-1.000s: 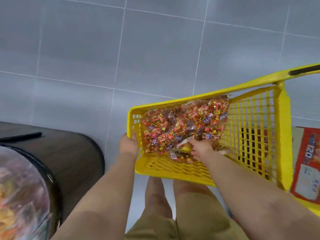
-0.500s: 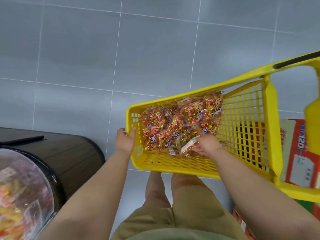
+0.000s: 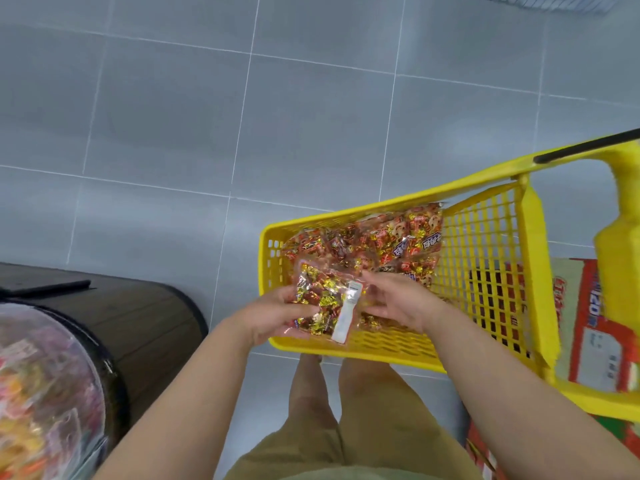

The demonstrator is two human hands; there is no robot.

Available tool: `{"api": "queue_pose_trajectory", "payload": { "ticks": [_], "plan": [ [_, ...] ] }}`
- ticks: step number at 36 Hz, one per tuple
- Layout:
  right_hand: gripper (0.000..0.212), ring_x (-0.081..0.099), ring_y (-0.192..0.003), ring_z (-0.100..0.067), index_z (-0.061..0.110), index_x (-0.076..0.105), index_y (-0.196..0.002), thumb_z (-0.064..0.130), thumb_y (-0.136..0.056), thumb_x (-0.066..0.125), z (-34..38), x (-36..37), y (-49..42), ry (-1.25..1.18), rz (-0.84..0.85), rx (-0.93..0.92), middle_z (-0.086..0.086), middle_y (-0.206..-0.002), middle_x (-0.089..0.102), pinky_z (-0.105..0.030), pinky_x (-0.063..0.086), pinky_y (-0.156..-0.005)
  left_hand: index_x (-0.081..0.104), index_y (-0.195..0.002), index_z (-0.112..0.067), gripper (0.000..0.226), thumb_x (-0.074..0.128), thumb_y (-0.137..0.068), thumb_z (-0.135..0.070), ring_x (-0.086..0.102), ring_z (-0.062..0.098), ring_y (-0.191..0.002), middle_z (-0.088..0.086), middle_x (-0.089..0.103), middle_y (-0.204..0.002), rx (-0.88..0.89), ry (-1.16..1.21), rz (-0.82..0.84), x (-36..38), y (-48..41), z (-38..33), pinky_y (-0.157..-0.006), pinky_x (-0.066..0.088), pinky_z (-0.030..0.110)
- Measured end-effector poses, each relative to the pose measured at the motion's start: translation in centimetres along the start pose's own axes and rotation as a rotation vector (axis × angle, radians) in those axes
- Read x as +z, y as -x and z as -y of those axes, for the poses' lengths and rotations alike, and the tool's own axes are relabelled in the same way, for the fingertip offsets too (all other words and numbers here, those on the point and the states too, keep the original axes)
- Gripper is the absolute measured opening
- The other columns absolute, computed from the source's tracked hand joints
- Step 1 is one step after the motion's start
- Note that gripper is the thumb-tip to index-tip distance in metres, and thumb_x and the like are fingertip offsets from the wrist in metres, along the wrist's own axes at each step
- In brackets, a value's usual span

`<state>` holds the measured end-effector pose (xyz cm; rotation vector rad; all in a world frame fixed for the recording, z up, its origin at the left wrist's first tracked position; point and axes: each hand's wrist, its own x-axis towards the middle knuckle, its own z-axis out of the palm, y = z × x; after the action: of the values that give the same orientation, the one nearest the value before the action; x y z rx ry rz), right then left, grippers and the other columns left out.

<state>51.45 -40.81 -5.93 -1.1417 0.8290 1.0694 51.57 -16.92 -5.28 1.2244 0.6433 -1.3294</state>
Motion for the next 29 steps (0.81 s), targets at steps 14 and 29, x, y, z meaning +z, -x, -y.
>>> {"api": "queue_pose_trajectory", "payload": {
  "ticks": [14, 29],
  "plan": [
    [0.046, 0.058, -0.082, -0.021, 0.004, 0.042, -0.134, 0.024, -0.094, 0.049, -1.2, 3.4, -13.3, 0.187, -0.599, 0.193, -0.011, -0.116, 0.060, -0.024, 0.046, -0.060, 0.055, -0.122, -0.017, 0.042, 0.060, -0.087, 0.006, 0.068, 0.028, -0.097, 0.011, 0.068, -0.115, 0.096, 0.277, -0.293, -3.4, -0.2, 5.5, -0.070, 0.061, 0.036],
    [0.048, 0.040, -0.054, -0.017, 0.021, 0.045, -0.136, 0.013, -0.089, 0.044, -4.4, -0.6, -3.8, 0.181, -0.772, -0.033, 0.000, -0.062, 0.046, -0.032, 0.034, -0.054, 0.051, -0.114, -0.018, 0.024, 0.054, -0.095, -0.003, 0.066, 0.029, -0.098, 0.013, 0.065, -0.112, 0.230, 0.286, -0.449, -1.5, 0.4, 2.5, -0.079, 0.054, 0.038]
  ]
}}
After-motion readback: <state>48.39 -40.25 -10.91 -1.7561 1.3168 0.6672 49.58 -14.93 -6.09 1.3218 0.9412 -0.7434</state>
